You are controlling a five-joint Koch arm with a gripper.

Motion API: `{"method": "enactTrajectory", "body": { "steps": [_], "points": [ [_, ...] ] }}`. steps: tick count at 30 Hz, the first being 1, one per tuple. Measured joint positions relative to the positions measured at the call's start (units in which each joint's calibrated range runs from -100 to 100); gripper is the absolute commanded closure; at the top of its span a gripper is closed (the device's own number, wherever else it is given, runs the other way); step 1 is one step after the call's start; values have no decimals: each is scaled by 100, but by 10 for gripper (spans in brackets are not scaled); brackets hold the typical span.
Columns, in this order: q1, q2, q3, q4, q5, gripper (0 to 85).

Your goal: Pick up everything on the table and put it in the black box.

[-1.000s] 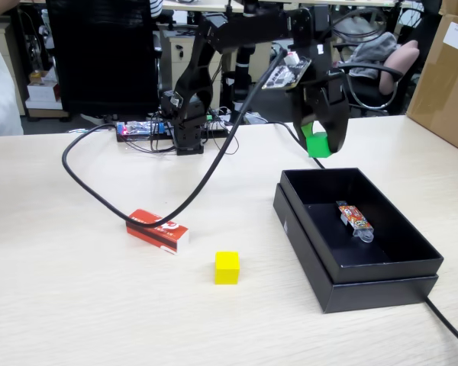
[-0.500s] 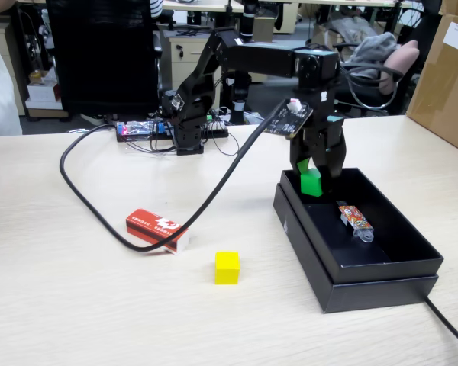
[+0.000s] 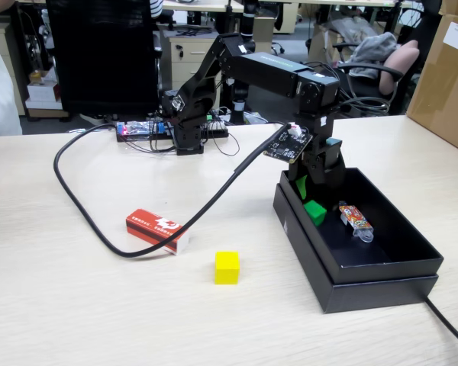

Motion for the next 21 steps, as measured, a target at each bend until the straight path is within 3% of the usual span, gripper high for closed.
{"method": "enactTrajectory", "body": {
  "steps": [3,12,16,21],
  "points": [
    [0,-38,0,0,0,495],
    [-78,-1393,603,0,-10,493],
    [-269,-2217,612,0,-15,493],
    [-806,-2913,311,0,-88,420]
  ]
}}
